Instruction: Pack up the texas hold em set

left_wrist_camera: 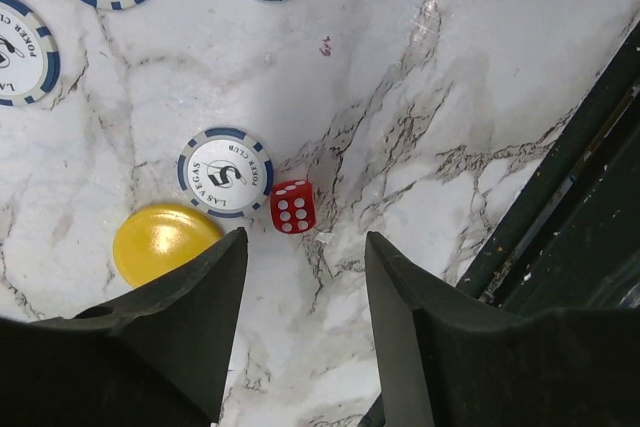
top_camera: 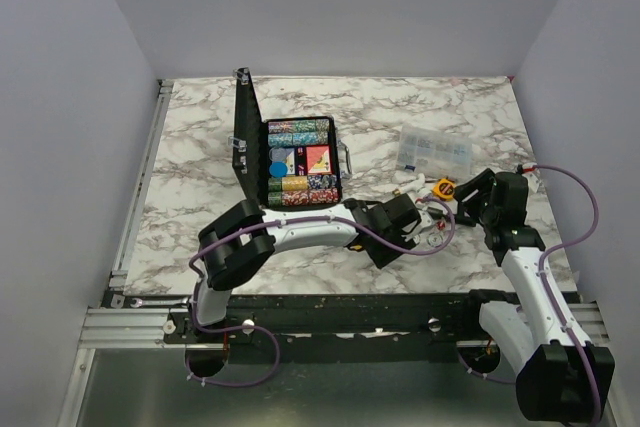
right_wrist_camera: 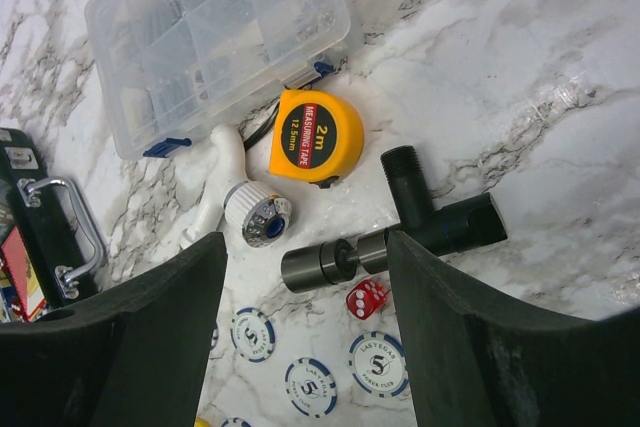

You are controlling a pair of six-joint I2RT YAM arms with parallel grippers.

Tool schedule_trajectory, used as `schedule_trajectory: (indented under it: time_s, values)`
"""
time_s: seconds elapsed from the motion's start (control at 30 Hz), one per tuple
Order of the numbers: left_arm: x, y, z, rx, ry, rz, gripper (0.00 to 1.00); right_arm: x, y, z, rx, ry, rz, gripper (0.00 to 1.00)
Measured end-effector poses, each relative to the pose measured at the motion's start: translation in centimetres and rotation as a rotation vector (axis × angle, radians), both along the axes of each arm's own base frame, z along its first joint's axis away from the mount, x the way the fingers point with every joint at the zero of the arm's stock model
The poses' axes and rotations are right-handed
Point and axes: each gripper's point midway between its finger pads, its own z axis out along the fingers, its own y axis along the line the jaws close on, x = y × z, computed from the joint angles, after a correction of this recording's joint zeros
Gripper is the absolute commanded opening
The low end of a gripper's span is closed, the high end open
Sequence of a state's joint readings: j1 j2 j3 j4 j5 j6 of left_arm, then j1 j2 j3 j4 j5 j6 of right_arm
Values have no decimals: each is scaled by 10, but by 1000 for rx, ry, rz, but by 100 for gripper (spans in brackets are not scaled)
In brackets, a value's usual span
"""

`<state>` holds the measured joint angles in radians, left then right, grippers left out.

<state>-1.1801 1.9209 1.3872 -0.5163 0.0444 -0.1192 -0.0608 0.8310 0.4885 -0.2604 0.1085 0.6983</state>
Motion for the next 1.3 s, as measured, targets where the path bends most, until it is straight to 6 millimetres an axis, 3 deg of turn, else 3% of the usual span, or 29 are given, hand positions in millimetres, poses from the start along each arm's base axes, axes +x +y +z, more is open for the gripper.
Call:
schedule_trajectory:
  time_s: [0.37, 0.73, 0.97, 1.2, 1.3]
  values:
    - [4, -2, -13, 32, -6, 7, 38, 0, 0, 0, -1, -1, -2, 68]
    - [9, -5, -17, 41, -19, 17, 38, 1, -1, 1, -2, -5, -2, 68]
    - [10, -8, -24, 53, -14, 17, 28, 0, 0, -1, -2, -2, -1, 68]
    - [13, -7, -24, 58, -26, 28, 0, 0, 0, -1, -2, -1, -1, 68]
    - [16, -5, -24, 65, -44, 41, 0, 0, 0, -1, -2, -1, -1, 68]
